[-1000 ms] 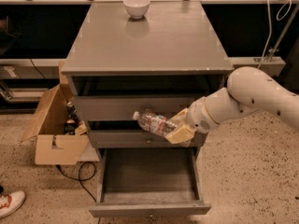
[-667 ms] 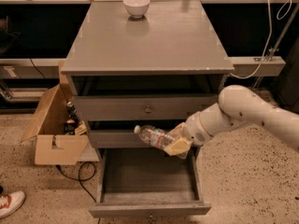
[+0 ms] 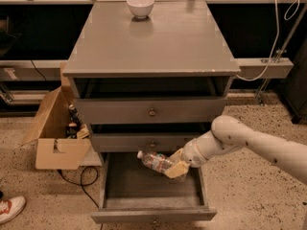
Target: Place water bottle into bottom drawer
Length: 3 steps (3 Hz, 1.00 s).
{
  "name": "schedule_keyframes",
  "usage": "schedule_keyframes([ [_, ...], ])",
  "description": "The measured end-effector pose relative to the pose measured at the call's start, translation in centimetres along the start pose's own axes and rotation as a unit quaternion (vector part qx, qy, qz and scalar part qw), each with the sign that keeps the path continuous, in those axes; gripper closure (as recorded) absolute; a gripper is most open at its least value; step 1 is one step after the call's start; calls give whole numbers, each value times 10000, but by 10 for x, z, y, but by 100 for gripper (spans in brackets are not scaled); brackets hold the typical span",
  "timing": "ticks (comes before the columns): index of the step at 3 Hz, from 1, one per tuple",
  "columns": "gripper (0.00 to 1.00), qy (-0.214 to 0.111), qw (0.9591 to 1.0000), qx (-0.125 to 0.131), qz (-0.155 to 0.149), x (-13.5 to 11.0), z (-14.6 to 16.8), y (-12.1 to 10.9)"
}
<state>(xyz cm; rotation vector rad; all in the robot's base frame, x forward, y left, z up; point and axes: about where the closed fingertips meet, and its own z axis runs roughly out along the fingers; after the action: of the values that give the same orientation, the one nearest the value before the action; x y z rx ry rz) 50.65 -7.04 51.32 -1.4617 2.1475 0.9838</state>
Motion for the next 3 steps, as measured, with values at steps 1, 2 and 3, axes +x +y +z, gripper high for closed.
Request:
schedule_keyframes([
  [1, 100, -6, 10000, -40, 28, 3, 4, 1],
  [2, 100, -64, 9996, -200, 195, 20, 24, -8],
  [3, 100, -218, 9986, -422, 226, 45, 66, -29],
])
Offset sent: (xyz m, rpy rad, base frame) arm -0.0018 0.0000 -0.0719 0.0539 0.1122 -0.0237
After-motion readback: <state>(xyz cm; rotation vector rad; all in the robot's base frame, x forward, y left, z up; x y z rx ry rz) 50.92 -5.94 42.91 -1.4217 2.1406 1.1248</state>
